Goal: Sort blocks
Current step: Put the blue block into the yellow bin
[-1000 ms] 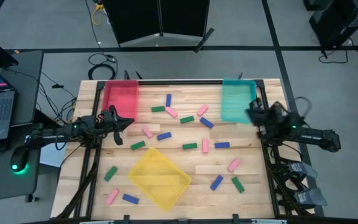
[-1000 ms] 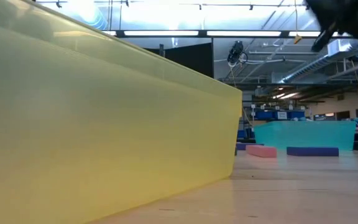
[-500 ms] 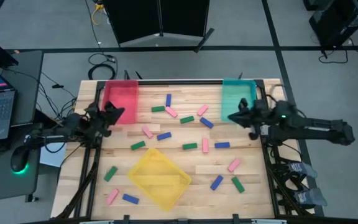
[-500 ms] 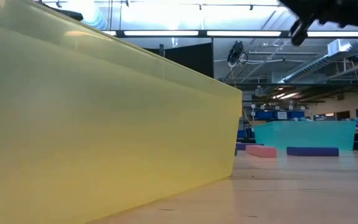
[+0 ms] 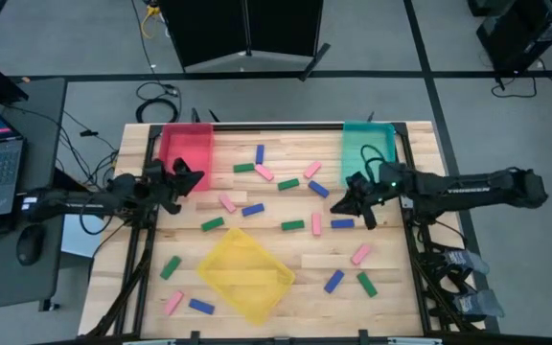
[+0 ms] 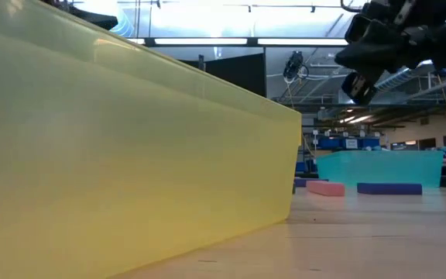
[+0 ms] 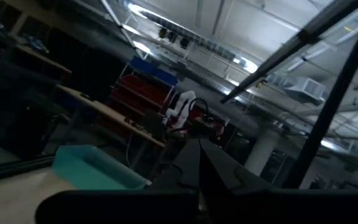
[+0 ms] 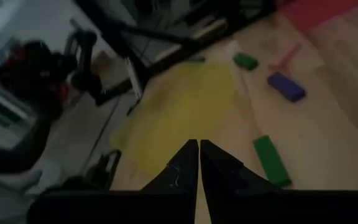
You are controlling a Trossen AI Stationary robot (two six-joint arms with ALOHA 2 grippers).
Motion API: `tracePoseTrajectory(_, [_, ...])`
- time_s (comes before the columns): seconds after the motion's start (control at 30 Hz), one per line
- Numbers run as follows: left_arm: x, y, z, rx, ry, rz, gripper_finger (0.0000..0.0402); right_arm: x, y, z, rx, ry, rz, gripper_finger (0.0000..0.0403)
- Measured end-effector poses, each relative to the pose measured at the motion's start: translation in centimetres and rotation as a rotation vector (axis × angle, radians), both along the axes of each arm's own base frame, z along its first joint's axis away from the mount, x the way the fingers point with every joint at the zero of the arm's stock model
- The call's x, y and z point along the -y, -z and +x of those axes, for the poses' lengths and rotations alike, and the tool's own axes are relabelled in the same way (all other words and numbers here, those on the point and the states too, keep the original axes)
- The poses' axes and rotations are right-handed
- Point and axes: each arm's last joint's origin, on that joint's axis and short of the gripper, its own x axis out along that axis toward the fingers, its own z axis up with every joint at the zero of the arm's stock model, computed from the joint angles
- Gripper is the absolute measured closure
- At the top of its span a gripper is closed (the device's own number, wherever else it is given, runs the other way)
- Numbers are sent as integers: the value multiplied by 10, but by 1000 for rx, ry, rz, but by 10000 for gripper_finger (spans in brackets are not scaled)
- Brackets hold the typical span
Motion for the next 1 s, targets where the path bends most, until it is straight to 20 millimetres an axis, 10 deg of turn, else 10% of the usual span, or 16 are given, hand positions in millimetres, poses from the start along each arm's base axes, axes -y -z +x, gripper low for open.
tracePoseTrajectory(1.0, [-7, -33, 92, -513, -120, 235, 380, -44, 23, 31, -794, 29, -434, 373])
